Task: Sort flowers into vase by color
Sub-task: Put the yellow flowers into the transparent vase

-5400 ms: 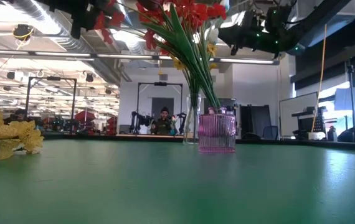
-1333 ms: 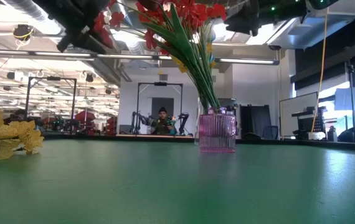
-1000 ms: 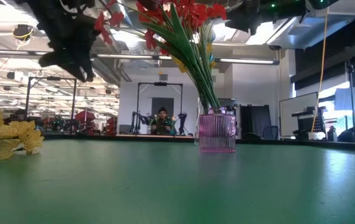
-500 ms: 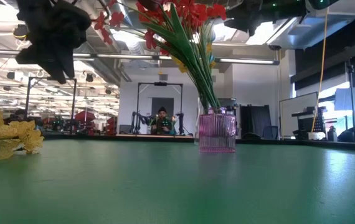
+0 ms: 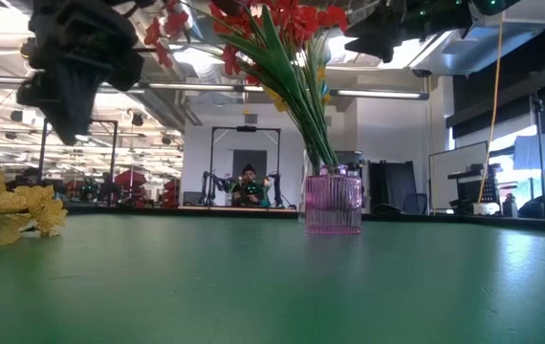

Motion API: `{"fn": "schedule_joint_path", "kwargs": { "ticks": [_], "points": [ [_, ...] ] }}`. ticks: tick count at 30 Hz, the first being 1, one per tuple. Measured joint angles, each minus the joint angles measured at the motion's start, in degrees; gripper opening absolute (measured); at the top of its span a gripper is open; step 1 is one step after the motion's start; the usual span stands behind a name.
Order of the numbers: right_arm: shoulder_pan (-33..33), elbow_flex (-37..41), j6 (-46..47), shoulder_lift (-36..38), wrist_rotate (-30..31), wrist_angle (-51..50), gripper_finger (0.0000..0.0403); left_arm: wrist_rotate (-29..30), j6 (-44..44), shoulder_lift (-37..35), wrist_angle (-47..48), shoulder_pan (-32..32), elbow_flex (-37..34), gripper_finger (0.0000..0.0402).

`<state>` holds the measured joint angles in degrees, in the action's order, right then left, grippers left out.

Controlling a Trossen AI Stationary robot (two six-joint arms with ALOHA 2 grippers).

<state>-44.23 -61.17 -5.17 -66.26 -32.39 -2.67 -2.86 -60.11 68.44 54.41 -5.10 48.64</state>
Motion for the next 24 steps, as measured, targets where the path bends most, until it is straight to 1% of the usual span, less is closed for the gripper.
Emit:
{"fn": "schedule_joint_path", "kwargs": {
  "ticks": [3, 12, 14, 18, 20, 24],
  "points": [
    [0.0, 0.0, -0.03, 0.0, -0.17, -0.31, 0.023, -3.16, -4.46, 0.15, 0.03, -2.73, 0.02, 0.0133],
    [0.0, 0.02, -0.73, 0.0, -0.17, -0.57, 0.023, -12.35, -18.67, 0.18, 3.86, -14.76, 0.02, 0.0133],
    [0.0, 0.02, -0.95, 0.0, -0.17, -0.57, 0.023, -12.52, -21.38, 0.18, 3.79, -17.17, 0.02, 0.0133],
    [0.0, 0.02, -1.11, 0.0, -0.17, -0.55, 0.023, -10.85, -29.03, 0.16, 3.39, -22.0, 0.02, 0.0133],
    [0.0, 0.02, -1.11, 0.0, -0.17, -0.6, 0.023, -10.64, -34.53, 0.14, 3.19, -24.89, 0.02, 0.0133],
    [0.0, 0.04, -1.38, 0.0, -0.17, -1.94, 0.023, -9.43, -46.32, 0.14, -0.45, -32.48, 0.02, 0.0133]
  ]
}}
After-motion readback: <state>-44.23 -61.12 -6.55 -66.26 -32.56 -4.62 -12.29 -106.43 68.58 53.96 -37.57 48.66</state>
